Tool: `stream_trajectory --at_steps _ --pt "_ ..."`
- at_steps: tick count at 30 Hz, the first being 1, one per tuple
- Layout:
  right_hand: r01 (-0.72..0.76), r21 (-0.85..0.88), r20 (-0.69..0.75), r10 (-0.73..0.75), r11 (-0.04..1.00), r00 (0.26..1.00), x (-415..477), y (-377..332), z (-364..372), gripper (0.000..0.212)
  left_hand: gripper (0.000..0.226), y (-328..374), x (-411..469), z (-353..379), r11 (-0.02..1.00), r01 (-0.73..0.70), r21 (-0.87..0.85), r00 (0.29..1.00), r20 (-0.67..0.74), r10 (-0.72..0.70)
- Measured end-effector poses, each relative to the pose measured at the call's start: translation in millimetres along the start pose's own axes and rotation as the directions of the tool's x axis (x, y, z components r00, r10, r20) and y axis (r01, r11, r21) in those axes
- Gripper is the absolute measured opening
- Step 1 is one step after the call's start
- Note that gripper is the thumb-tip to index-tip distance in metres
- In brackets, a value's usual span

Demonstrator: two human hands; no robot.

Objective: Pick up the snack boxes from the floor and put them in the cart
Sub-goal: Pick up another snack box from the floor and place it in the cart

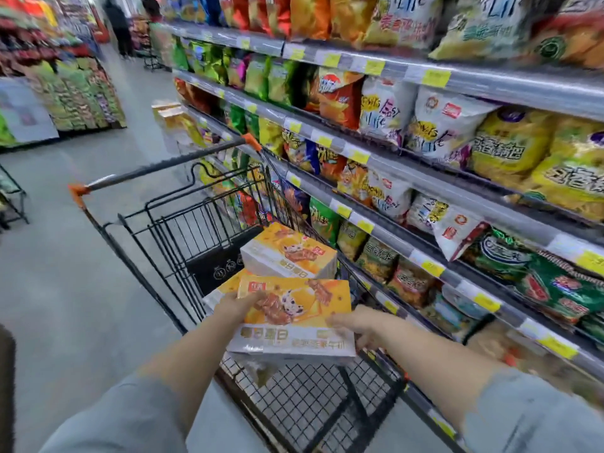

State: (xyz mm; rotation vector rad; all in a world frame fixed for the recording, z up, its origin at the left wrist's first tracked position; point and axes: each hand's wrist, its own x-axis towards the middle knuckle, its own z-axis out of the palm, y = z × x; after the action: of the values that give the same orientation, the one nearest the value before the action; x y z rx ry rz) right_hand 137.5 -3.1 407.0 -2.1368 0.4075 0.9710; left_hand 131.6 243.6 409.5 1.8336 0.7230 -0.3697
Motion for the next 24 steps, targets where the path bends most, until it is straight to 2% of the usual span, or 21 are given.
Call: stream_trajectory --at_steps 1,3,4,8,10,12,17,21,24 --pt "-0.012 0.026 0.02 0.012 1.0 1.0 7.5 -7.4 7.7 0.056 0.078 2.2 11.8 -9.9 1.0 0.008 0.012 1.0 0.02 -0.009" --pt "-0.06 0.029 0.087 0.057 0.998 0.995 13.8 -19.1 19.1 0.037 0.028 6.2 31.3 -25.0 0.999 0.002 0.033 0.999 0.053 -0.003" --pt "-0.075 0.032 0.119 0.071 0.997 0.99 15.0 -27.7 27.3 0.034 0.026 8.0 44.7 -31.9 0.999 -0.009 0.046 0.998 0.066 0.006" --pt "-0.147 0.105 0.181 0.126 0.984 0.975 31.0 -48.5 55.2 0.037 0.034 14.8 81.5 -54.7 0.996 -0.019 0.082 0.994 0.113 0.009" --pt "-0.182 0.161 0.192 0.151 0.97 0.97 45.7 -56.8 68.6 0.036 0.061 17.5 98.5 -64.2 0.992 -0.046 0.119 0.99 0.138 0.03" --pt "-0.196 0.188 0.184 0.161 0.962 0.97 56.9 -64.9 78.0 0.036 0.071 21.5 113.9 -71.2 0.984 -0.064 0.164 0.988 0.149 0.039" --pt "-0.231 0.232 0.153 0.199 0.945 0.968 73.1 -82.5 92.8 0.036 0.076 33.7 148.4 -73.4 0.97 -0.092 0.225 0.981 0.188 0.049" --pt "-0.195 0.241 0.122 0.169 0.951 0.978 76.2 -90.4 95.0 0.027 0.082 37.3 162.4 -68.9 0.954 -0.122 0.274 0.979 0.189 0.07" --pt "-0.178 0.274 0.123 0.149 0.945 0.981 74.8 -82.4 88.8 0.019 0.063 39.3 154.6 -58.4 0.903 -0.199 0.381 0.978 0.142 0.156"
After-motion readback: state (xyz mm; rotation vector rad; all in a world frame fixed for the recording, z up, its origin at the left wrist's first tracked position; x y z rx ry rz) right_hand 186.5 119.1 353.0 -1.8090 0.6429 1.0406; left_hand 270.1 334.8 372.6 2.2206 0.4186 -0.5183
